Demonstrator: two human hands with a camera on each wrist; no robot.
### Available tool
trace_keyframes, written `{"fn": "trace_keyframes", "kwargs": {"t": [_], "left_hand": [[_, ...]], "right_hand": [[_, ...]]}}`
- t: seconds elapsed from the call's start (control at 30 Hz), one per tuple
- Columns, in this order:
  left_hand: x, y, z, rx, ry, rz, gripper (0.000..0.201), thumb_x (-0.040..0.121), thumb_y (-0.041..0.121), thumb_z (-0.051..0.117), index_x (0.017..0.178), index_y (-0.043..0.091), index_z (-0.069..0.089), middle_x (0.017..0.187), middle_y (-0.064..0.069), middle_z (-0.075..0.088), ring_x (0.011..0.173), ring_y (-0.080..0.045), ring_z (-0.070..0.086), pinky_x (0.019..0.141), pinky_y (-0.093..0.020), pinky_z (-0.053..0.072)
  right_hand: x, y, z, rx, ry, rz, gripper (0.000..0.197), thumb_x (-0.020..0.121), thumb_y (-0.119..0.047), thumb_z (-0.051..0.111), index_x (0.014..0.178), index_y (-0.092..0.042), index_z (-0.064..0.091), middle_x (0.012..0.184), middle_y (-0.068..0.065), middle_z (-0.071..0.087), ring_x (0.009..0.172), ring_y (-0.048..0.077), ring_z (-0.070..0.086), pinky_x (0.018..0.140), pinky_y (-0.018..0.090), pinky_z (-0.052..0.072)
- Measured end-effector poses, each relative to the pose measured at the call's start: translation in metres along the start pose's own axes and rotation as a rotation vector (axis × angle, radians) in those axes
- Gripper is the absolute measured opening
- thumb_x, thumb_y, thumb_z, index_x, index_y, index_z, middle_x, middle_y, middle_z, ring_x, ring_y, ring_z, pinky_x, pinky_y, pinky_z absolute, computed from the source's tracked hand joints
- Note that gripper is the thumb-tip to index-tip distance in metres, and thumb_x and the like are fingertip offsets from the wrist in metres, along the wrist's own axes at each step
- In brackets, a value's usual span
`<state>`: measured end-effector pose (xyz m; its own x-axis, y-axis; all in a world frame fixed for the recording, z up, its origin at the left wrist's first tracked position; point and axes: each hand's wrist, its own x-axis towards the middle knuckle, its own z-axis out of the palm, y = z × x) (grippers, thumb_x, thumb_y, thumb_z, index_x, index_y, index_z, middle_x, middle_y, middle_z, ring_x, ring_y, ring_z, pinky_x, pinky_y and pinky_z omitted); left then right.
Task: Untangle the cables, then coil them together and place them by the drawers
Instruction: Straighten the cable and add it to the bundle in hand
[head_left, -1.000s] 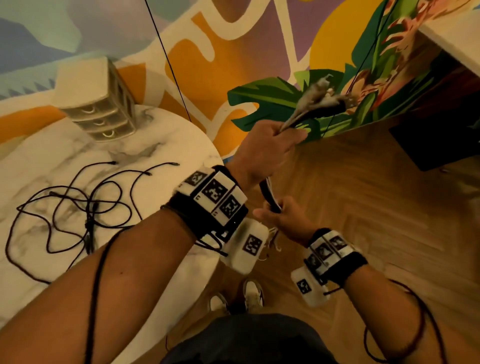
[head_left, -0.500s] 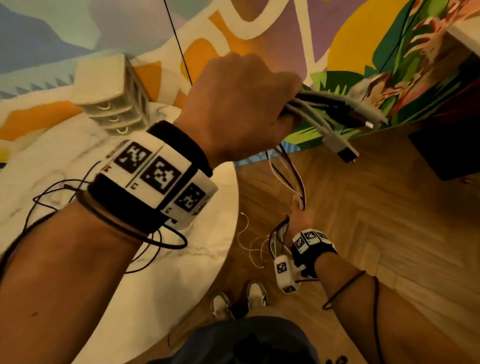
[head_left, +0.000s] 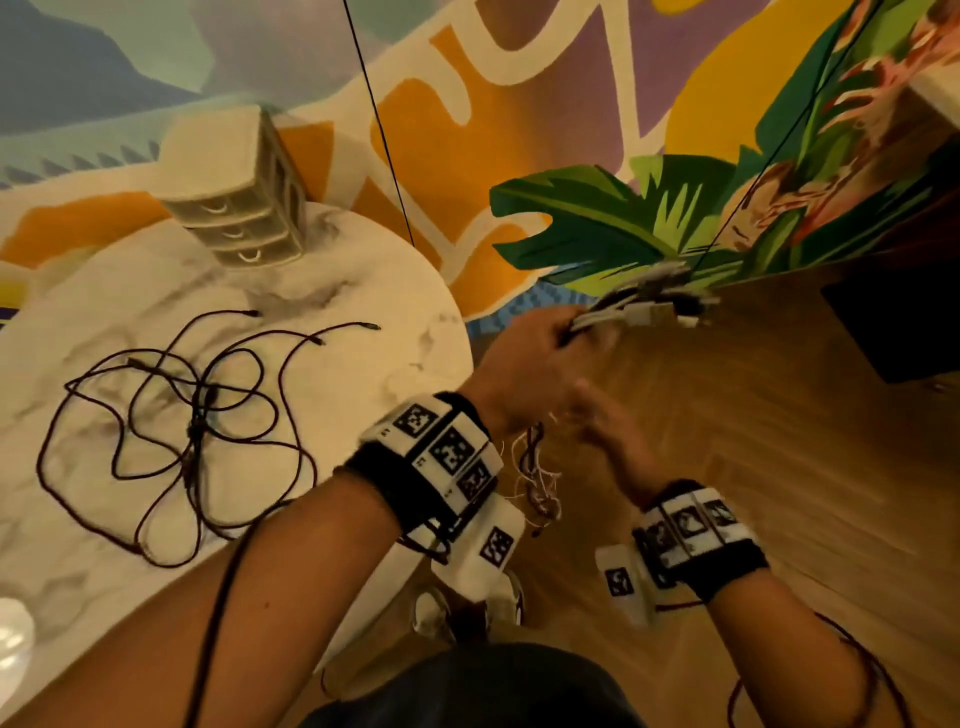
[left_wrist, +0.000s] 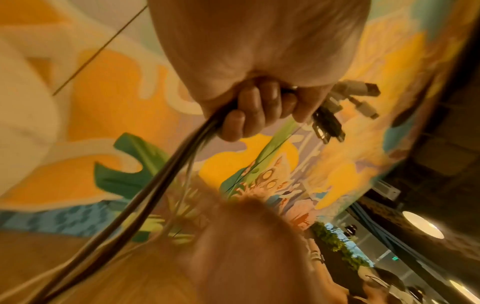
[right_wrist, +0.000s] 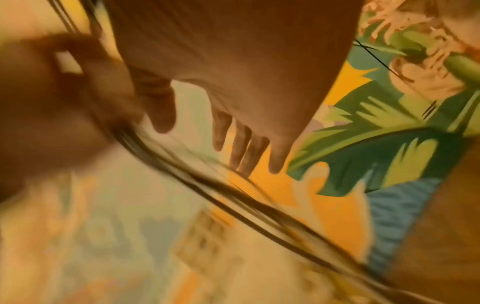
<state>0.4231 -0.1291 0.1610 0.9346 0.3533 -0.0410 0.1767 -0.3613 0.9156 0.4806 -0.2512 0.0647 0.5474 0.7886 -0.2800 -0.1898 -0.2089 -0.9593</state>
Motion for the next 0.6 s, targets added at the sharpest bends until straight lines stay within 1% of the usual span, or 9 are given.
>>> {"fn": "trace_keyframes", "kwargs": {"t": [0.03,0.07,0.13,0.2,0.3,0.4,0.5,0.53,0.6], "left_hand": [[0.0,-0.011,0.005,-0.009,-0.026,-0.065,0.018,0.092,0.016,0.053,0.076,0.012,0.06,0.063,0.0,0.057,0.055,-0.005,0.049,0.056,-0.019,0.04],[-0.001,-0.02,0.009,-0.015,-0.044,-0.106,0.014,0.088,0.018,0.054,0.086,0.007,0.062,0.073,-0.008,0.063,0.062,-0.013,0.056,0.061,-0.027,0.046],[-0.007,-0.032,0.014,-0.018,-0.106,-0.153,0.027,0.079,0.018,0.052,0.1,0.004,0.062,0.088,-0.016,0.066,0.075,-0.025,0.062,0.068,-0.037,0.052],[-0.015,-0.037,0.021,-0.014,-0.176,-0.139,0.036,0.076,0.01,0.053,0.112,0.004,0.059,0.097,-0.016,0.065,0.085,-0.025,0.063,0.072,-0.031,0.053],[-0.029,-0.039,0.028,0.013,-0.216,-0.106,0.052,0.079,0.002,0.055,0.131,0.004,0.046,0.115,-0.014,0.061,0.103,-0.02,0.06,0.087,-0.031,0.052],[-0.039,-0.047,0.028,0.172,-0.229,-0.153,0.049,0.087,0.005,0.054,0.134,0.001,0.042,0.129,-0.018,0.053,0.119,-0.026,0.051,0.101,-0.035,0.042],[-0.052,-0.059,0.019,0.527,-0.262,-0.142,0.054,0.088,0.034,0.033,0.134,0.006,0.043,0.134,-0.013,0.049,0.122,-0.025,0.048,0.102,-0.035,0.039],[-0.056,-0.062,0.013,0.654,-0.218,-0.101,0.056,0.086,0.037,0.027,0.129,0.011,0.051,0.128,-0.009,0.054,0.116,-0.022,0.052,0.097,-0.034,0.042],[-0.063,-0.055,0.001,0.774,0.016,-0.027,0.044,0.083,0.035,0.031,0.099,0.014,0.066,0.105,-0.002,0.064,0.093,-0.019,0.06,0.076,-0.031,0.048]], "right_hand": [[-0.002,-0.017,0.0,0.097,0.01,-0.06,0.06,0.071,-0.052,0.069,0.118,-0.021,0.049,0.097,-0.026,0.066,0.094,-0.006,0.061,0.074,0.01,0.049],[-0.002,-0.027,0.001,0.191,-0.009,-0.082,0.055,0.078,-0.049,0.065,0.117,-0.011,0.051,0.093,-0.026,0.069,0.091,-0.008,0.063,0.075,0.009,0.049],[-0.002,-0.038,0.002,0.269,-0.066,-0.079,0.041,0.093,-0.019,0.046,0.125,0.007,0.047,0.098,-0.018,0.071,0.095,-0.004,0.064,0.08,0.011,0.049],[-0.002,-0.046,0.008,0.284,-0.096,-0.056,0.043,0.091,-0.021,0.044,0.128,-0.001,0.051,0.116,0.005,0.067,0.111,0.017,0.062,0.093,0.027,0.05],[0.002,-0.046,0.018,0.129,-0.074,0.024,0.035,0.098,-0.027,0.04,0.112,-0.008,0.066,0.114,0.008,0.069,0.112,0.02,0.062,0.098,0.034,0.047],[0.006,-0.038,0.028,0.054,-0.08,0.103,0.042,0.101,-0.026,0.032,0.11,-0.006,0.067,0.112,0.007,0.07,0.108,0.014,0.064,0.094,0.024,0.049],[0.002,-0.041,0.044,0.04,-0.06,0.13,0.04,0.102,-0.026,0.031,0.113,-0.009,0.066,0.108,0.001,0.07,0.1,0.004,0.065,0.086,0.015,0.051],[0.0,-0.042,0.047,0.072,-0.054,0.135,0.038,0.102,-0.025,0.033,0.114,-0.009,0.065,0.101,-0.004,0.071,0.092,-0.002,0.065,0.08,0.01,0.051],[0.001,-0.043,0.055,0.095,0.006,0.121,0.032,0.1,-0.018,0.039,0.117,-0.002,0.06,0.078,-0.015,0.067,0.07,-0.015,0.061,0.064,0.001,0.044]]}}
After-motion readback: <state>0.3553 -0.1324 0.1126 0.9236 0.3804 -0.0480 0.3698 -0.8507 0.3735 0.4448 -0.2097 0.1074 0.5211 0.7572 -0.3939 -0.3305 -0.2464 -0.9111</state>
